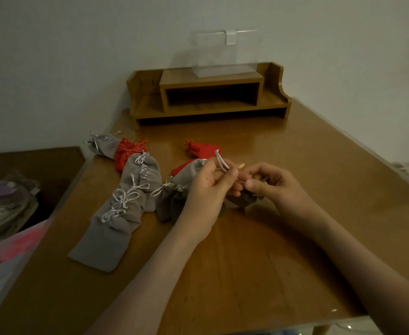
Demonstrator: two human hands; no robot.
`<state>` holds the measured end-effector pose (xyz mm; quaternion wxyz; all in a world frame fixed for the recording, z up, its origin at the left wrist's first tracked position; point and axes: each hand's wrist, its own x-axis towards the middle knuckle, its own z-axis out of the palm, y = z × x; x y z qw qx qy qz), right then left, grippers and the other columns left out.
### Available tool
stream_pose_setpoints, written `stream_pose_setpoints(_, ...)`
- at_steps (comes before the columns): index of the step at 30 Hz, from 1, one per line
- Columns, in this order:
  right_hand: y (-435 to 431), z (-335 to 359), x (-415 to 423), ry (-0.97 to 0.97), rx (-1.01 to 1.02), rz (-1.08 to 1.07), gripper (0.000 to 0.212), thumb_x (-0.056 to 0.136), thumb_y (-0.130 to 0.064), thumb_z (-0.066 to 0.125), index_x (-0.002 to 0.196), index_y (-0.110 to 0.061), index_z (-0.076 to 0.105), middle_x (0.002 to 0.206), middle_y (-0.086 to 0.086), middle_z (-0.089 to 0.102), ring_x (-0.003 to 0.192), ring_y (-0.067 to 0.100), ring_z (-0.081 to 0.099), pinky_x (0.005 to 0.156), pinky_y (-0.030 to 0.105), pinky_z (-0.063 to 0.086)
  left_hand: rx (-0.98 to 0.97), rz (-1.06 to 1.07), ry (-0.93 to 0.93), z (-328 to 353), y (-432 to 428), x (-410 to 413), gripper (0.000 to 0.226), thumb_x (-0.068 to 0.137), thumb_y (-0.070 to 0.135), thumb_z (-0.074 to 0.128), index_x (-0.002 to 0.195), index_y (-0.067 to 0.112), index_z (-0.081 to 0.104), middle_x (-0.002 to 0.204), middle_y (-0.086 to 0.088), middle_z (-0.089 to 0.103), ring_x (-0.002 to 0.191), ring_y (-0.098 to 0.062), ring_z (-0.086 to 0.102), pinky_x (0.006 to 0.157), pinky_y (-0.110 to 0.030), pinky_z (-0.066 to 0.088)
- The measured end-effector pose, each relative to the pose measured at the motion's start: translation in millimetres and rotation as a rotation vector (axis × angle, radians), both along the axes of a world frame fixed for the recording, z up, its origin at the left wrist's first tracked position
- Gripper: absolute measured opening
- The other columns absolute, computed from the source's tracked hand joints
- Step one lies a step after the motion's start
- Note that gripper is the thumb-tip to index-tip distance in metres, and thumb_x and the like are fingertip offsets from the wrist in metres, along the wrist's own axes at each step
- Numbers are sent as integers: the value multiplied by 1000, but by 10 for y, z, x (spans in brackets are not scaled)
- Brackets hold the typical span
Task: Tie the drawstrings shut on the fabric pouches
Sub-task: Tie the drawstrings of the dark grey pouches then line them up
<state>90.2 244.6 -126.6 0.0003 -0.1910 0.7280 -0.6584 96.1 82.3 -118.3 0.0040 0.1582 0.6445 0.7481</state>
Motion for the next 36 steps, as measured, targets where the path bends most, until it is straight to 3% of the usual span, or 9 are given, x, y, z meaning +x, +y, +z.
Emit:
stream_pose_setpoints(2,-10,20,2,-29,4,4,17,79,-21,68,85,-5,65,69,5,59,64,13,53,61,19,45,-45,52,81,-5,-2,8,8,94,15,55,96,16,63,70,10,61,68,-3,56,66,-18,47)
stream_pose_setpoints(5,-10,17,9,-89,-19,75,13,81,-19,70,82,-8,66,74,10,61,67,19,56,62,22,47,-108,83,146,5,-17,12,5,91,18,60,88,21,63,71,16,63,71,1,60,64,-14,46)
stream_pose_setpoints(9,-6,-21,10,-188,-46,222,20,76,-35,73,85,-18,70,83,12,60,76,26,54,69,33,45,-153,102,195,12,-21,20,6,88,14,64,85,16,60,71,13,61,71,-3,59,64,-16,46)
stream_pose_setpoints(13,26,18,-4,-280,-168,334,31,71,-42,78,81,-15,66,74,3,60,62,13,55,55,20,44,-169,136,181,-14,-27,-2,13,87,23,65,82,19,54,75,2,56,70,-7,53,65,-21,42)
stream_pose_setpoints(19,48,-28,-57,-258,-202,198,18,75,-36,76,80,-20,70,73,2,61,62,14,53,57,25,41,-270,137,79,-69,-38,-42,7,93,26,57,92,23,64,81,10,64,79,-5,62,67,-20,49)
stream_pose_setpoints(23,20,-70,-92,-239,-225,137,37,62,-45,83,84,-18,71,72,3,60,64,20,41,58,29,30,-341,126,54,-112,-27,-56,15,95,29,55,95,21,68,90,2,68,88,-13,64,75,-35,56)
stream_pose_setpoints(29,7,-105,-109,-185,-257,99,45,58,-49,85,92,-21,75,84,12,56,69,21,44,57,25,33,-335,133,16,-102,-13,-18,20,98,30,49,105,25,68,96,4,68,94,-12,64,79,-48,57)
stream_pose_setpoints(33,2,-94,-74,-99,-185,61,38,71,-47,78,101,-23,73,83,17,51,66,16,44,56,23,33,-286,106,-31,-81,18,32,22,92,45,49,101,36,67,97,5,70,95,-12,66,81,-47,57)
stream_pose_setpoints(36,-30,-62,-11,5,-78,30,22,93,-16,57,113,-16,67,87,-1,68,73,1,59,63,13,43,-223,106,-102,-76,16,30,19,83,51,54,88,40,69,91,7,71,91,-13,67,81,-47,57)
